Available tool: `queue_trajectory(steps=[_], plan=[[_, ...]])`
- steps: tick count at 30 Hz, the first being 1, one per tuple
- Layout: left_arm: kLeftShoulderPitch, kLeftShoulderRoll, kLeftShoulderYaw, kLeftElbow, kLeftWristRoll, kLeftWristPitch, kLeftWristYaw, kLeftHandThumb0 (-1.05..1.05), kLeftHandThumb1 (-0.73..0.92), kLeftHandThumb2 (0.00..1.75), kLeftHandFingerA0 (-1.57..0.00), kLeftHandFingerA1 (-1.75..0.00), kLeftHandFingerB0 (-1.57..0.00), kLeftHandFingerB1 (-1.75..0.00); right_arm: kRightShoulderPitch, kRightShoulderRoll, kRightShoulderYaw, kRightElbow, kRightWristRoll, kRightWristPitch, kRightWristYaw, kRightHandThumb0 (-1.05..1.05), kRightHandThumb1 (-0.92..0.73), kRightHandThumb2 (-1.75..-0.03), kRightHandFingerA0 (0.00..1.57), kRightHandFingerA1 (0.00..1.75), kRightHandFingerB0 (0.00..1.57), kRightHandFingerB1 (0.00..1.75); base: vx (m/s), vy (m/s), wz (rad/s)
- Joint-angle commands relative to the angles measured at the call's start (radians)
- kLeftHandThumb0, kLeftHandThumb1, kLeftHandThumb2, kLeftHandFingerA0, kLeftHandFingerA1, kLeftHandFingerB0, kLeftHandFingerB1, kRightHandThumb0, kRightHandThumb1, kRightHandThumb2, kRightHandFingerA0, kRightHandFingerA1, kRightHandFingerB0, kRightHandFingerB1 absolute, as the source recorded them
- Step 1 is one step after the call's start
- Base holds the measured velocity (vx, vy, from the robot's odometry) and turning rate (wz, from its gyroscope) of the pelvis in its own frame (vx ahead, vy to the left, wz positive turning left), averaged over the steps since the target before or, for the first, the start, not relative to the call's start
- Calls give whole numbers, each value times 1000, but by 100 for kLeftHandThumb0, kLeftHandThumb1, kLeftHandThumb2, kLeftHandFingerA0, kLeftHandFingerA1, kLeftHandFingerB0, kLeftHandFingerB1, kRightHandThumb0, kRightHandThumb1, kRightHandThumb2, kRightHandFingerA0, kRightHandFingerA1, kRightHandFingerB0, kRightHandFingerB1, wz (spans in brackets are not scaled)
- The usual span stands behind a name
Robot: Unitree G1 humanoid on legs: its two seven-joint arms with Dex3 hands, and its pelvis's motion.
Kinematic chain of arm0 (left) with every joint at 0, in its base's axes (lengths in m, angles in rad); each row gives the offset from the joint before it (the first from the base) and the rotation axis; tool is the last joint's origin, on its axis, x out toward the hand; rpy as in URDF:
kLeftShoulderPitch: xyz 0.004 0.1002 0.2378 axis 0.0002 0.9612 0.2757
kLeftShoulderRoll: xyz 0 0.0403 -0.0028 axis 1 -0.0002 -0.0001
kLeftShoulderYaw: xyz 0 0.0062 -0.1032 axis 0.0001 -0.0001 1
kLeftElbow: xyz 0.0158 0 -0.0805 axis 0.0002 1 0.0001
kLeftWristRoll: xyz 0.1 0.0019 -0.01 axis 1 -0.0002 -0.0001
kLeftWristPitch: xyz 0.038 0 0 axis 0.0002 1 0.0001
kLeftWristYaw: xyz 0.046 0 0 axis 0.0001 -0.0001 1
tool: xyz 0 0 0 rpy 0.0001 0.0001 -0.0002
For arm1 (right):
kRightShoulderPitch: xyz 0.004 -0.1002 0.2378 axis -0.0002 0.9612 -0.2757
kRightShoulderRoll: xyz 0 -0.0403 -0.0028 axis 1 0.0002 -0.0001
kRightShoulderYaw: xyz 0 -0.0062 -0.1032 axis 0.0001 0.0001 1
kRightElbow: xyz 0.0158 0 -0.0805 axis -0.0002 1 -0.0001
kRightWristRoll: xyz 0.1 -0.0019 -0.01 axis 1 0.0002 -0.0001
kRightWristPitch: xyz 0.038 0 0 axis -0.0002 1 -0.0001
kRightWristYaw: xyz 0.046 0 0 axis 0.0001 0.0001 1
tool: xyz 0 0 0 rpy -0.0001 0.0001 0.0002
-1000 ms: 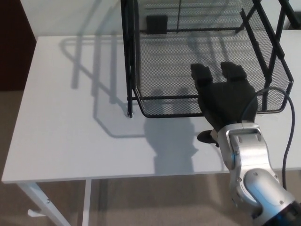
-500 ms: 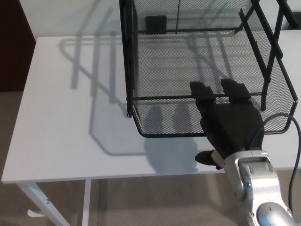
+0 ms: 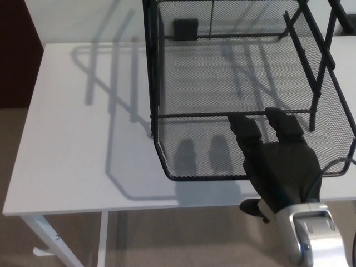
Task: The robot walks towards a file tray kept in the middle of a desk and uses its right hand to grab a tray and pulls it out towards itself
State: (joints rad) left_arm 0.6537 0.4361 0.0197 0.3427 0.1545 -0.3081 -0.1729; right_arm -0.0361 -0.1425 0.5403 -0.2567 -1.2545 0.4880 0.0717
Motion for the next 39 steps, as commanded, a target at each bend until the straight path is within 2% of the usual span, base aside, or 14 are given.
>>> queue_trajectory(steps=[1, 11, 16, 19, 22, 23, 29, 32, 33, 34, 35, 37, 38, 39], plan=[[-2, 16, 7, 27, 12, -3, 2, -36, 52, 55, -58, -41, -44, -36, 85, -27, 4, -71, -5, -27, 20, -77, -29, -61, 2, 45, 7, 38, 0, 0, 0], [5, 19, 5, 14, 19, 1, 4, -37, 52, 55, -58, -41, -44, -36, 167, -48, 6, -181, -38, -65, 12, -75, -34, -52, 0, 50, 8, 39, 0, 0, 0], [19, 18, 10, -12, 3, 5, -11, -37, 52, 55, -59, -41, -44, -36, 171, -43, -12, -262, -45, -76, 56, -79, -30, -63, 2, 37, 8, 43, 0, 0, 0], [-8, 21, 5, 9, 17, 14, -3, -34, 53, 56, -58, -41, -43, -36, 152, -30, -26, -333, -48, -87, 89, -81, -30, -63, 1, 44, 5, 42, 0, 0, 0], [-17, 22, 3, 33, 16, -5, -5, -34, 53, 56, -58, -41, -43, -36, 149, -20, -33, -414, -44, -106, 122, -83, -28, -65, 0, 38, 0, 31, 0, 0, 0], [-17, 19, 4, 28, 16, -1, -3, -34, 53, 56, -57, -41, -44, -36, 147, -13, -38, -461, -34, -121, 130, -51, -26, -79, 0, 41, 0, 27, 0, 0, 0], [-34, 14, -1, 41, 17, 1, 0, -35, 52, 56, -57, -41, -44, -36, 180, -38, -96, -742, 32, -188, 230, -65, -43, -86, 0, 29, 0, 18, 0, 0, 0], [-28, 14, 0, 32, 7, 10, -12, -35, 53, 56, -53, -40, -43, -36, 300, -29, -327, -791, 348, -443, 129, -58, -31, -81, 0, 36, 0, 28, 0, 0, 0], [-29, 14, -1, 32, 7, 11, -12, -35, 53, 56, -53, -40, -43, -36, 303, -26, -337, -791, 356, -452, 133, -58, -31, -81, 0, 36, 0, 28, 0, 0, 0], [-35, 19, 0, 26, 13, 19, -11, -35, 53, 56, -54, -40, -43, -36, 357, -56, -509, -791, 552, -569, 111, -76, -38, -77, 24, 67, 14, 52, 0, 0, 0], [-36, 19, 0, 27, 16, 21, -7, -35, 53, 56, -54, -40, -43, -36, 385, -74, -611, -791, 677, -622, 114, -76, -38, -77, 24, 67, 14, 52, 0, 0, 0], [-47, 26, 4, 26, 13, 32, -13, -34, 53, 56, -58, -40, -43, -36, 420, -138, -850, -791, 1159, -621, 204, -60, -32, -52, 94, 51, 78, 47, 0, 0, 0], [-54, 28, 7, 45, 11, 26, -12, -33, 52, 56, -59, -40, -43, -36, 482, -213, -978, -791, 1462, -614, 226, -52, -32, -52, 115, 56, 97, 52, 0, 0, 0], [-54, 29, 7, 47, 10, 24, -13, -34, 52, 56, -61, -41, -43, -36, 496, -248, -1045, -791, 1575, -605, 239, -61, -29, -66, 128, 69, 100, 59, 0, 0, 0]])
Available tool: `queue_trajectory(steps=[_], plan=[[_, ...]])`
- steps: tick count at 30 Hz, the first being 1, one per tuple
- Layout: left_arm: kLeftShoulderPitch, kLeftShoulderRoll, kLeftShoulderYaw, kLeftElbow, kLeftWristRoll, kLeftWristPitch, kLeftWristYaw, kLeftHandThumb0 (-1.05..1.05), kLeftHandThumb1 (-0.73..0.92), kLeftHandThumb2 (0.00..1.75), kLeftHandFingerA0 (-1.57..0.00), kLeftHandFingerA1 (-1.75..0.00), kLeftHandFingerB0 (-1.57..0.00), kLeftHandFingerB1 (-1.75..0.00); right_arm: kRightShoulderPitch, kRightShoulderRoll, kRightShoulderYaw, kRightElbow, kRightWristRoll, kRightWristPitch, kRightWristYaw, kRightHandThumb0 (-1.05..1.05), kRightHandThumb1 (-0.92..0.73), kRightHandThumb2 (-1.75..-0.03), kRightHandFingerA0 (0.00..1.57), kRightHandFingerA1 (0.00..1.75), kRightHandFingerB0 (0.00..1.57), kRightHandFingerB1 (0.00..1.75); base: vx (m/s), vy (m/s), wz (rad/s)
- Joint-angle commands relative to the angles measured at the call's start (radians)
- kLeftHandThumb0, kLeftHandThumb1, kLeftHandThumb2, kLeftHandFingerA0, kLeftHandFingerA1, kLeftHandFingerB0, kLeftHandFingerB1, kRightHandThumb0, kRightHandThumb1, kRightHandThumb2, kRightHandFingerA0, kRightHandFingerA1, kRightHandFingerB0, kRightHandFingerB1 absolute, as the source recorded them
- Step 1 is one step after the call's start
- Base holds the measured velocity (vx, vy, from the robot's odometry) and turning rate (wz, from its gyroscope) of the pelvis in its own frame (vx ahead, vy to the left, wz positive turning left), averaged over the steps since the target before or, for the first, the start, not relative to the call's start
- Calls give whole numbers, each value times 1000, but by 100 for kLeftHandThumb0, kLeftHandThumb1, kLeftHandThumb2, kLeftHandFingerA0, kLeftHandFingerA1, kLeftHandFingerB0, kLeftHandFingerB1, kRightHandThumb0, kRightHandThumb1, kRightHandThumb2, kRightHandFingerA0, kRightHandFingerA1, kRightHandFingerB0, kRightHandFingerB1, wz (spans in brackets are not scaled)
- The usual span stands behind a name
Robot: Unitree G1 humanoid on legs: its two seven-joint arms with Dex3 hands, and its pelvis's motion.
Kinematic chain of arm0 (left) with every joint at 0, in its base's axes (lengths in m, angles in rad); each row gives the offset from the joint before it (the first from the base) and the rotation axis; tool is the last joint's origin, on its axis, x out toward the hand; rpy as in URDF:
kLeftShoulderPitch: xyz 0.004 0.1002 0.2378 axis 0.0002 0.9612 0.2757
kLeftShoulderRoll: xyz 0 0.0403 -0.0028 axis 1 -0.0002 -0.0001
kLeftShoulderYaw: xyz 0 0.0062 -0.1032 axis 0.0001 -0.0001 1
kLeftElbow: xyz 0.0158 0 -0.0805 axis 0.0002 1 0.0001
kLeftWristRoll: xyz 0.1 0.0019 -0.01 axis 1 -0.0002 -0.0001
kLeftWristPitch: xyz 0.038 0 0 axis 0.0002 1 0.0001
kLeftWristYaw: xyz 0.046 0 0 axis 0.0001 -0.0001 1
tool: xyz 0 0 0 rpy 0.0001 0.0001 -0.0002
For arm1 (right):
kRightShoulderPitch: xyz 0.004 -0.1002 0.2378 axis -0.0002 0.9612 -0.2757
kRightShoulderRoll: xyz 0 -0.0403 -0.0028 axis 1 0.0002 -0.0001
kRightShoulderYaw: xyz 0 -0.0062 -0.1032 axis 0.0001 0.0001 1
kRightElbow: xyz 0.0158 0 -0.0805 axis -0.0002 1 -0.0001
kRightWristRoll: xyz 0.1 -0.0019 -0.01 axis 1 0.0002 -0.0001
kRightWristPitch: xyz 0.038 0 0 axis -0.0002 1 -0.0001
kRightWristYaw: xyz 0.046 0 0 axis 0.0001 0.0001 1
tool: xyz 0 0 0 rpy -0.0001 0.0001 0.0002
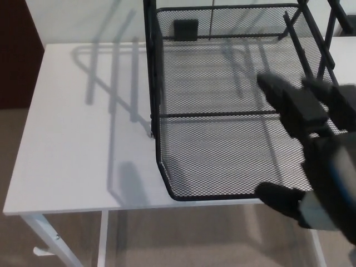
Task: The robot walks towards a file tray kept in the middle of a desk and uses its right hand to grab a tray and pulls it out towards itself
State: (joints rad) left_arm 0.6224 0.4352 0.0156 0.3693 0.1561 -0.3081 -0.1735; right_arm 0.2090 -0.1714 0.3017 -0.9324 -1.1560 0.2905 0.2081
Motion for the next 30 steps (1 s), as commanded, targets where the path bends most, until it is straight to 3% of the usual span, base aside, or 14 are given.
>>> queue_trajectory(steps=[1, 2, 6, 9, 12, 14, 15, 17, 18, 19, 20, 21, 25, 30], plan=[[-23, 30, 12, 20, 9, 32, -11, -34, 52, 56, -61, -41, -43, -36, 269, -267, -905, -115, 1618, -381, 127, -64, -30, -71, 134, 75, 102, 61, 0, 0, 0], [-26, 28, 12, 24, 9, 35, -11, -33, 52, 56, -61, -41, -43, -36, 266, -301, -969, -115, 1741, -355, 145, -49, -31, -51, 148, 63, 119, 58, 0, 0, 0], [-30, 23, 3, 34, 8, 24, -16, -33, 52, 56, -58, -41, -43, -36, 182, -412, -1200, 3, 2228, -253, 314, -49, -35, -53, 149, 64, 118, 59, 0, 0, 0], [-32, 18, 1, 32, 11, 42, -13, -33, 52, 56, -59, -41, -43, -36, 176, -474, -1375, 95, 2415, -143, 397, -52, -31, -55, 147, 66, 117, 62, 0, 0, 0], [-46, 15, -4, 69, 17, 28, -6, -33, 53, 56, -58, -40, -43, -36, 237, -430, -1397, 65, 2430, -264, 268, -78, -39, -55, 153, 98, 134, 64, 0, 0, 0], [-54, 16, -4, 99, 21, 19, 2, -42, 46, 67, -55, -47, -41, -43, 280, -492, -1633, 182, 2579, -66, 397, -69, -30, -53, 157, 83, 133, 68, 0, 0, 0], [-49, 17, -4, 101, 21, 16, 2, -42, 46, 67, -55, -47, -41, -43, 290, -491, -1637, 182, 2585, -67, 401, -69, -30, -53, 157, 83, 133, 68, 0, 0, 0], [-39, 19, -2, 102, 17, 11, -3, -43, 46, 68, -54, -48, -41, -43, 96, -670, -1851, 418, 2528, 331, 692, -49, -17, -54, 145, 70, 118, 65, 0, 0, 0], [-33, 21, 4, 85, 6, 16, -14, -43, 47, 68, -54, -48, -41, -43, 79, -687, -1879, 454, 2515, 380, 740, -50, -15, -53, 147, 68, 121, 63, 0, 0, 0], [-34, 23, 7, 79, 1, 19, -18, -43, 47, 68, -54, -48, -41, -43, 116, -668, -1878, 438, 2538, 341, 710, -50, -15, -53, 147, 68, 121, 63, 0, 0, 0], [-43, 22, 11, 81, -4, 19, -18, -34, 52, 56, -59, -41, -45, -36, 358, -501, -1831, 306, 2624, 81, 553, -55, -13, -53, 149, 67, 118, 62, 0, 0, 0], [-50, 22, 12, 86, -4, 20, -16, -34, 52, 56, -59, -41, -45, -36, 361, -491, -1826, 305, 2610, 68, 572, -55, -13, -53, 149, 67, 118, 62, 0, 0, 0], [-52, 23, 21, 93, -12, 19, -14, -40, 46, 66, -55, -47, -41, -43, 170, -619, -1836, 451, 2157, 232, 1043, -61, -31, -68, 129, 74, 104, 65, 0, 0, 0], [-34, 40, 34, 64, -23, 10, -27, -34, 52, 56, -55, -40, -43, -36, 268, -573, -1714, 479, 2066, 245, 1205, -25, -32, -55, 131, 74, 102, 64, 0, 0, 0]])
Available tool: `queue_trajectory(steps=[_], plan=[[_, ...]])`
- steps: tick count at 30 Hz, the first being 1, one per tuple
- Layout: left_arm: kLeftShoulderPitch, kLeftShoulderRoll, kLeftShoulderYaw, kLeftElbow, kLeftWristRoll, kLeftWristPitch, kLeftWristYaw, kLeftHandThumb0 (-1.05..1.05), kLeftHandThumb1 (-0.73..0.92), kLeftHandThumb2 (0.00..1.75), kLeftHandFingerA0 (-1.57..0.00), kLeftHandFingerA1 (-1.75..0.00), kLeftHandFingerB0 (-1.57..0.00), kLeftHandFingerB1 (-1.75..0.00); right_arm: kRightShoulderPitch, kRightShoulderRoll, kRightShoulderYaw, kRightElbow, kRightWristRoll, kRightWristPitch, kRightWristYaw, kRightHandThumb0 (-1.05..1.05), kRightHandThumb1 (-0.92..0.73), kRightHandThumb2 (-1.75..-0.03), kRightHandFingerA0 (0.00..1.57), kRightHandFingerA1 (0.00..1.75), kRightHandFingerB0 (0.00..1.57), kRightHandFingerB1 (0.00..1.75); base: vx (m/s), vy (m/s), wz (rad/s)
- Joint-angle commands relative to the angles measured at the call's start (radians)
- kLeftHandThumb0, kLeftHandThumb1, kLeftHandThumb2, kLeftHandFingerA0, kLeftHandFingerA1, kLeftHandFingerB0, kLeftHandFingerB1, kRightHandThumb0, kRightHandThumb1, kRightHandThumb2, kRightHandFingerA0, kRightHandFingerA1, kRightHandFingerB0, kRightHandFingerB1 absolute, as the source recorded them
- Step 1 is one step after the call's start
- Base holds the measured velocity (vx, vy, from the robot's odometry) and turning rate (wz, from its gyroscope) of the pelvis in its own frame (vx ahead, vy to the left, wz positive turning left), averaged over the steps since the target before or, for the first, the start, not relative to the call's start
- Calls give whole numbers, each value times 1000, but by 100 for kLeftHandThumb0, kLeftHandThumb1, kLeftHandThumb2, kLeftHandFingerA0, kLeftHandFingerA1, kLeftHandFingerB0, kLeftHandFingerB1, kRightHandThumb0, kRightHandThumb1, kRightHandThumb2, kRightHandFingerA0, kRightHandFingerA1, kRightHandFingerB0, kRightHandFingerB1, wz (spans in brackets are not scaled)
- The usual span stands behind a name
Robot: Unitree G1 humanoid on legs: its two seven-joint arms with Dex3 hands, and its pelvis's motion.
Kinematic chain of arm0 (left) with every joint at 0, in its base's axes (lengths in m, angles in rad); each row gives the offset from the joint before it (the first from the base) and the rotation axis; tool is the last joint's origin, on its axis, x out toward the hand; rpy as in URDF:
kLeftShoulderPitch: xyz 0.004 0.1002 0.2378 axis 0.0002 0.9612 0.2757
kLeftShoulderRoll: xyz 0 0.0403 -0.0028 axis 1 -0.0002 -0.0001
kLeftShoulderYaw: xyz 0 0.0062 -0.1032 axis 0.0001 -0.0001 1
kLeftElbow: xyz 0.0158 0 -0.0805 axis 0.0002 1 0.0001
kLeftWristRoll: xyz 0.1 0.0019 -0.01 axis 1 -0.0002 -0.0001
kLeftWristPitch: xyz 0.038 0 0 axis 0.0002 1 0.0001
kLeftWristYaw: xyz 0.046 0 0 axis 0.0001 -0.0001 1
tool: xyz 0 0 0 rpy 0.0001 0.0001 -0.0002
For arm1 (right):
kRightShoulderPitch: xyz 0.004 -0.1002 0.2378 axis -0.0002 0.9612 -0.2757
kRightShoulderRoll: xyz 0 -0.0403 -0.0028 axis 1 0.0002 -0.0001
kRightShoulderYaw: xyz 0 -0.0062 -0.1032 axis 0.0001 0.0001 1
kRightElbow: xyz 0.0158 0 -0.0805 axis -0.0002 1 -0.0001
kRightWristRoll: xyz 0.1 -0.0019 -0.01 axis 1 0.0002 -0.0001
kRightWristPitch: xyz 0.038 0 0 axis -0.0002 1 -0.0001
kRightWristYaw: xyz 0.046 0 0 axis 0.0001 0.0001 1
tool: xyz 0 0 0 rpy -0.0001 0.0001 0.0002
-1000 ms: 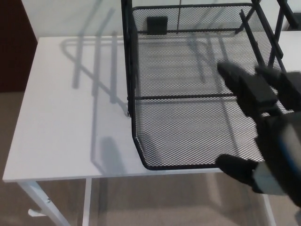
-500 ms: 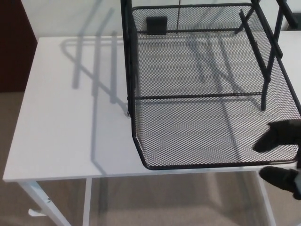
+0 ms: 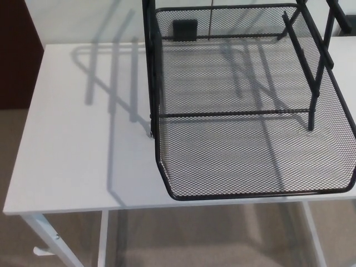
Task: The robot walks towards a file tray kept in the middle of a desk and uses its right hand to grab a tray and pulls it out towards itself
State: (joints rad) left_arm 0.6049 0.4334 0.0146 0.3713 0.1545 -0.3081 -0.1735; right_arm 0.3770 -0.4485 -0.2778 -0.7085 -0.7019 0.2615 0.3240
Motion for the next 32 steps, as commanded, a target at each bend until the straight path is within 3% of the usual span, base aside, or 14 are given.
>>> queue_trajectory(steps=[1, 6, 10, 15, 17, 21, 23, 24, 25, 26, 28, 29, 31, 32], plan=[[-16, 42, 40, 56, -33, 12, -36, -33, 53, 56, -55, -41, -43, -36, 123, -287, -1114, 268, 1589, 294, 1117, -6, -33, -48, 129, 71, 100, 62, 0, 0, 0], [-53, 48, 42, 53, -31, 22, -37, -32, 52, 56, -58, -41, -43, -36, 181, -206, -911, 361, 1456, 342, 1164, 4, -41, -51, 123, 69, 102, 65, 0, 0, 0], [-51, 51, 37, 50, -26, 9, -37, -34, 53, 56, -58, -42, -44, -37, 259, -155, -747, 412, 1238, 126, 1103, -18, -43, -53, 125, 72, 102, 65, 0, 0, 0], [-54, 50, 31, 75, -15, -7, -28, -34, 52, 55, -59, -42, -45, -37, 300, -155, -456, 608, 908, -135, 944, -25, -51, -54, 119, 68, 96, 59, 0, 0, 0], [-63, 48, 20, 82, -1, -2, -22, -34, 53, 56, -57, -41, -44, -36, 279, -117, -289, 733, 708, -120, 765, -20, -56, -56, 104, 70, 83, 60, 0, 0, 0], [-57, 40, 6, 72, 10, 6, -20, -34, 53, 56, -56, -41, -44, -36, 247, 16, -250, 898, 646, -92, 596, -17, -57, -56, 88, 67, 66, 56, 0, 0, 0], [-51, 36, 12, 87, -7, -3, -30, -33, 53, 56, -56, -41, -44, -36, 206, 50, -186, 1048, 565, -135, 496, -23, -59, -57, 64, 56, 50, 50, 0, 0, 0], [-42, 37, 14, 82, -9, -2, -32, -33, 53, 56, -56, -41, -44, -36, 204, 67, -172, 1070, 552, -134, 475, -23, -40, -79, 43, 61, 31, 55, 0, 0, 0], [-40, 39, 15, 79, -11, 1, -35, -34, 53, 56, -56, -40, -44, -36, 177, 83, -165, 1131, 545, -139, 455, -30, -54, -61, 35, 50, 27, 44, 0, 0, 0], [-43, 41, 16, 73, -13, 10, -40, -33, 54, 56, -55, -40, -44, -36, 165, 101, -154, 1155, 537, -141, 431, -19, -47, -94, 17, 55, 14, 53, 0, 0, 0], [-55, 44, 24, 67, -28, 20, -51, -30, 54, 56, -51, -40, -41, -36, 133, 130, -130, 1173, 533, -141, 409, -23, -54, -97, 4, 52, 1, 50, 0, 0, 0], [-63, 45, 26, 69, -23, 25, -44, -31, 54, 56, -49, -39, -40, -36, 116, 140, -116, 1164, 531, -126, 399, -35, -52, -61, 6, 32, 5, 29, 0, 0, 0], [-59, 51, 29, 66, -7, 34, -25, -32, 53, 56, -47, -39, -41, -35, 66, 153, -85, 1190, 510, -106, 369, -39, -43, -67, 0, 28, 1, 25, 0, 0, 0], [-59, 55, 32, 68, -9, 26, -27, -32, 53, 56, -45, -38, -39, -35, 37, 153, -55, 1191, 486, -89, 353, -40, -45, -58, 0, 23, 2, 22, 0, 0, 0]])
